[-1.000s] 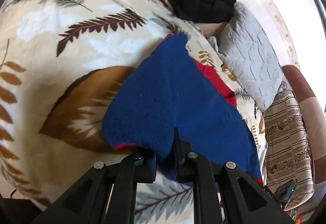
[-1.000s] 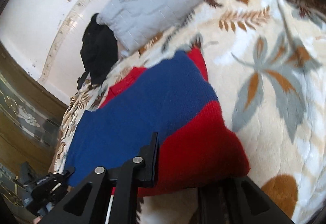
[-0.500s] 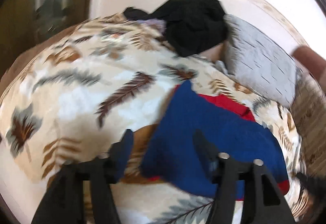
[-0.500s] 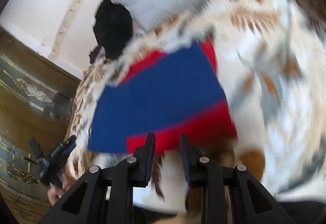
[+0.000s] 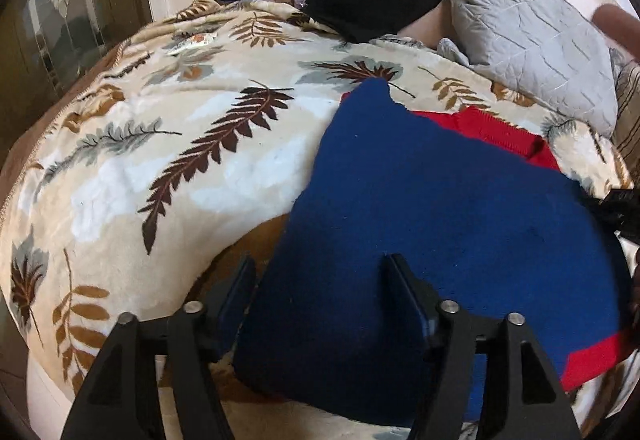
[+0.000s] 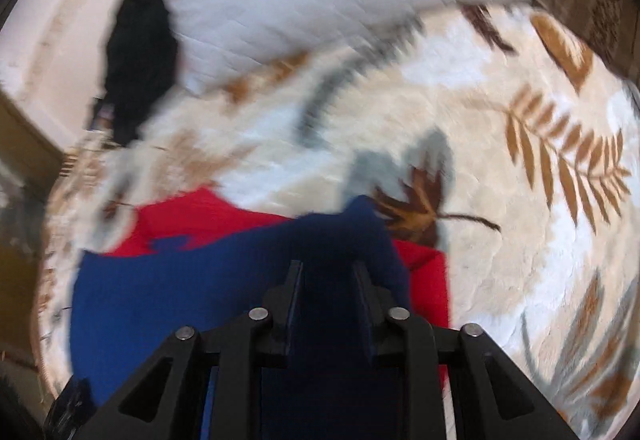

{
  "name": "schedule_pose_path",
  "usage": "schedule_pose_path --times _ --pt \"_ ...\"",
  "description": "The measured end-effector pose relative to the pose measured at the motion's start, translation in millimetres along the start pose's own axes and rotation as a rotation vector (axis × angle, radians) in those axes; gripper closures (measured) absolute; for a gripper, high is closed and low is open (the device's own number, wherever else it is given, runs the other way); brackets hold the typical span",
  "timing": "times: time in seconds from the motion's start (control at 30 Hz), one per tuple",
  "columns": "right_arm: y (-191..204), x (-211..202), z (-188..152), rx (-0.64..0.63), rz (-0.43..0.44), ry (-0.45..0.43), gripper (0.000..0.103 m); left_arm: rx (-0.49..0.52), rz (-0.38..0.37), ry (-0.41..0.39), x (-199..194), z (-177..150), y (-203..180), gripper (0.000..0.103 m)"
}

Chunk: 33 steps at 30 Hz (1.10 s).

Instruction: Fold small clothes

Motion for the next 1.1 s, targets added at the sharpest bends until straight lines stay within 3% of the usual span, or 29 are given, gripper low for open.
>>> schedule_pose_path --times 0.17,0.23,0.43,0.6,0.67,0.77,0.93,1.1 --pt "20 -10 9 -0.017 0.008 -0.029 0.075 0.014 -0.002 -0.010 -2 0 -1 0.031" --pt "49 -14 9 -0.065 0.069 -0.037 0.075 0.006 -0.007 -0.007 -2 1 0 0.031" --pt "183 -6 -21 -0.278 0.361 0.015 0.075 -0.006 -0.020 -0.006 -2 0 3 0.031" --pt "237 26 -54 -0.329 0.416 0.114 0.075 -0.001 -0.024 -0.011 -2 0 3 0.031" --pt "241 45 -64 -0.350 0.374 0.139 0.076 0.001 -0.023 -0.013 -3 0 3 0.031" --pt "239 47 -59 -0.312 0.380 0.121 0.076 -0.001 -0.021 -0.018 -5 2 4 0.031" --pt "213 19 -43 -0.246 0.372 0.069 0.076 -0.017 0.000 -0.032 -10 5 9 0.031" --pt "141 -32 -38 -0.209 0.270 0.001 0.076 -0.002 0.031 -0.051 -16 6 10 0.031"
Point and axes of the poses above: each gripper's, at about its wrist camera, not at the fingertips, and x roughly the way its jaws point, y to its left, z to its top, the point moved 6 cm from there along x, roughly the way its jaws point, and after that the axes turned 13 degrees about -y, right-handed, at the moved point
